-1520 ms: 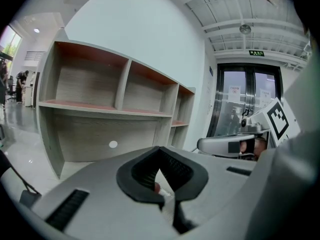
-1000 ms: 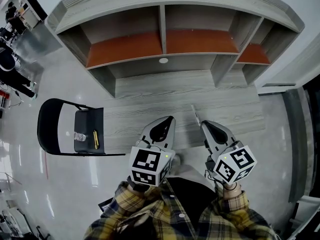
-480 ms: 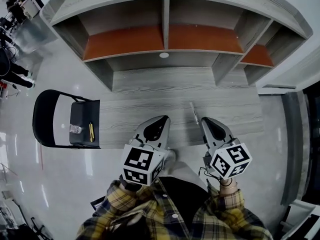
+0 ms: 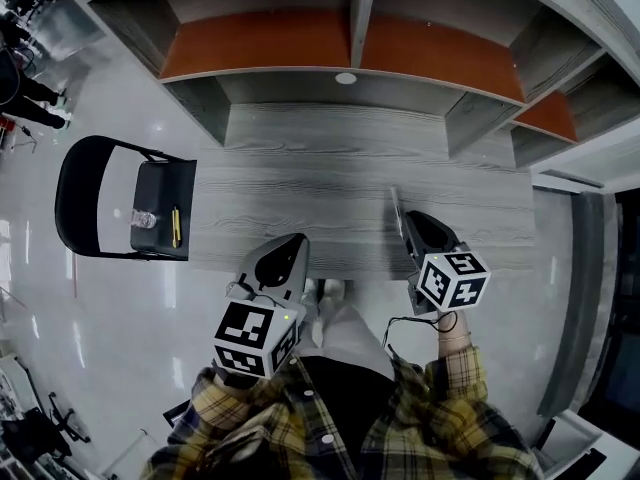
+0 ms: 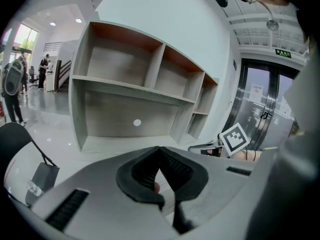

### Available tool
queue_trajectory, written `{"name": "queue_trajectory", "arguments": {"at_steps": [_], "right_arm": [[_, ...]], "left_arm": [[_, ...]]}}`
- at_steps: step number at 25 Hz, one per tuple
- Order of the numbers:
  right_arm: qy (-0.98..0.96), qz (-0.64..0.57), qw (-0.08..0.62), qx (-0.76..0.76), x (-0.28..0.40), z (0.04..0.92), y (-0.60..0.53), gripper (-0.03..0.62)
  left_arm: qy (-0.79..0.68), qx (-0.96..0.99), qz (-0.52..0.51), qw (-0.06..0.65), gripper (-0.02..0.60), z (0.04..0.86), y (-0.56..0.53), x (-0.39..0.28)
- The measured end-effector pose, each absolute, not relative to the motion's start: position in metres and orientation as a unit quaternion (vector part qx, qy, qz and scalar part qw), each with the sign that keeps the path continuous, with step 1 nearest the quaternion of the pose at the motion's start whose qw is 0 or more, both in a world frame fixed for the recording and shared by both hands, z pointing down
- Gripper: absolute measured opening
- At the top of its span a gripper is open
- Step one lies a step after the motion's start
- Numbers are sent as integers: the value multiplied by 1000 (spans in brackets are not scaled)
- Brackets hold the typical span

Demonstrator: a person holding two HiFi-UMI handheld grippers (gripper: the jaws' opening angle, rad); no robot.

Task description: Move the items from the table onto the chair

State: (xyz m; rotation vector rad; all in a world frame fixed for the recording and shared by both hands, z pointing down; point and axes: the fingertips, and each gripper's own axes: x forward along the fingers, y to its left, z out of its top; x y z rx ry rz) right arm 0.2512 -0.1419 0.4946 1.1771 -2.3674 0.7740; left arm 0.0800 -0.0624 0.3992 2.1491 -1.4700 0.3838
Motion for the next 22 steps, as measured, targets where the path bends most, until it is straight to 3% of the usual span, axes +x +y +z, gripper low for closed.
{"name": "queue_trajectory", "arguments": {"at_steps": [4, 11, 22], "right_arm": [[-833, 281, 254, 403, 253, 534, -147, 87], [-807, 299, 334, 384, 261, 605, -148, 141], [-786, 295, 366, 402, 272, 656, -153, 152]], "left_arm": [[-547, 778, 149, 270, 3, 411, -52, 75], [-543, 766, 180, 292, 3, 432, -31, 71], [-553, 747, 205, 308, 3, 446, -7, 59]]}}
